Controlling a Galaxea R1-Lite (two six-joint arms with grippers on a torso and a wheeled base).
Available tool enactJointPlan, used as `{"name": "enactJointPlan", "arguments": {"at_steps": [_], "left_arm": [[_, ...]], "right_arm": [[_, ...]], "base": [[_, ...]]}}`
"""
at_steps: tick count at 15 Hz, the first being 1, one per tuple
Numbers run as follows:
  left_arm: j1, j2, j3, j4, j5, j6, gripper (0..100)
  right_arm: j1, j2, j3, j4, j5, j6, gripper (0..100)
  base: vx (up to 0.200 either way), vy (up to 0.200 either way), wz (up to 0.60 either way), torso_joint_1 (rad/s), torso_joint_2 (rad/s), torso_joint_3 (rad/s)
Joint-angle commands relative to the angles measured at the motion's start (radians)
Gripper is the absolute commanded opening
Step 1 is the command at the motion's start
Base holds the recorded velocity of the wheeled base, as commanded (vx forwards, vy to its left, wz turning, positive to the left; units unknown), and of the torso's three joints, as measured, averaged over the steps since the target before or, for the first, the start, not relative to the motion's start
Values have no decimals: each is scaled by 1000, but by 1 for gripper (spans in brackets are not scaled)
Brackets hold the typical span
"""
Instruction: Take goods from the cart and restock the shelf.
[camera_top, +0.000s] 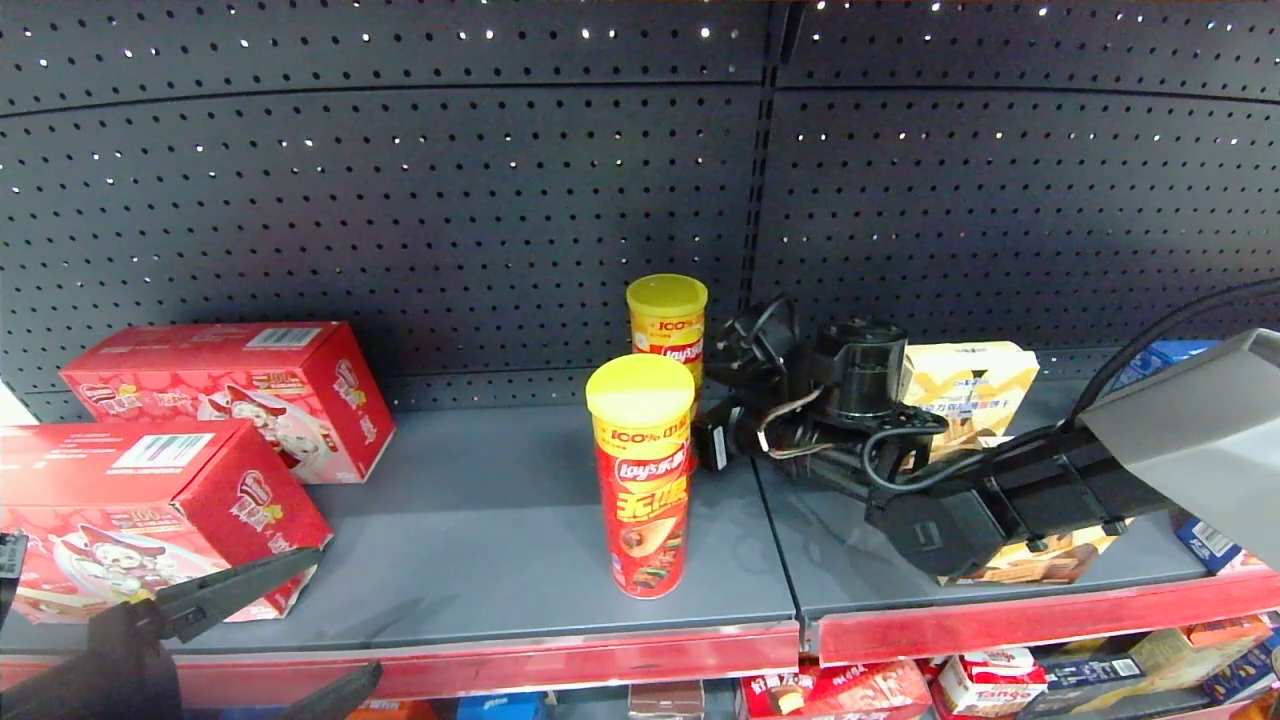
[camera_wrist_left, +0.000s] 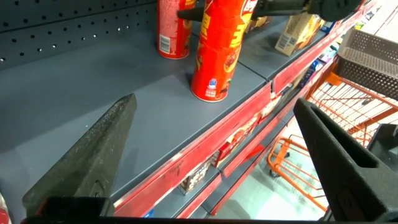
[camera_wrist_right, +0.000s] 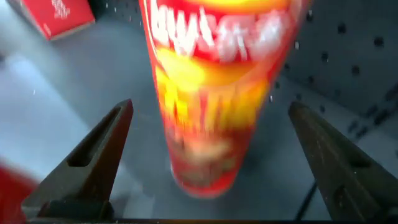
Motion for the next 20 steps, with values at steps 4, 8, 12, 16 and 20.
{"name": "enactJointPlan", "arguments": {"at_steps": [4,8,12,16,20], "left_arm": [[0,4,1,1,0,-1,100],[1,8,-8,-1,9,-1,100],[-3,19,-11,-1,74,1,100],[-3,28,-46,1,80,-1,100],[-11,117,-114,1,175,39,100]], "right_arm": [[-39,-108,111,-2,-28,-1,100],[-49,-175,111,9,-114,-1,100],[-64,-310,139,-5,-326,21,100],[-66,-439,214,7,-363,30,100],[-99,-577,341,4,-373,8,100]], "base": [[0,0,0,0,0,0],[0,0,0,0,0,0],[0,0,0,0,0,0],[0,0,0,0,0,0],[0,0,0,0,0,0]]}}
